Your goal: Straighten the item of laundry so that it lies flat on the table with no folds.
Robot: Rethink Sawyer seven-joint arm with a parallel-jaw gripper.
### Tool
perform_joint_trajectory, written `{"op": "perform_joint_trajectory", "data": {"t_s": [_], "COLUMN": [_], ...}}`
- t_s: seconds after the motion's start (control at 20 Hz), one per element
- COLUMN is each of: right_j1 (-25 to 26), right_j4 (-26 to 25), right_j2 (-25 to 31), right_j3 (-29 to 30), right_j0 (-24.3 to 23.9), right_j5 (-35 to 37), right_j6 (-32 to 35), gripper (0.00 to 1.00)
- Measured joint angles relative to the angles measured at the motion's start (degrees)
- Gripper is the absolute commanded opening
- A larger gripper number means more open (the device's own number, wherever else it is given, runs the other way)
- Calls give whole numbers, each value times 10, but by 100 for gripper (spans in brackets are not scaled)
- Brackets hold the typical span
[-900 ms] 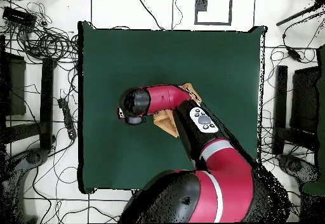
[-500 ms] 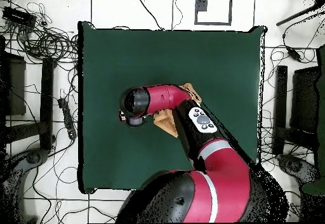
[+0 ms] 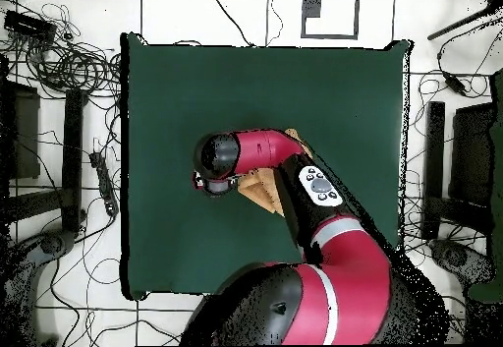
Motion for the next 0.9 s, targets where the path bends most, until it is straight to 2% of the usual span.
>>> {"op": "perform_joint_trajectory", "data": {"t_s": [0.5,0.9], "right_j1": [4,4], "right_j4": [6,4], "right_j2": [3,2], "right_j3": [-2,-12], "right_j0": [-25,-71], "right_j5": [6,40], "right_j6": [0,0], "gripper": [100,100]}}
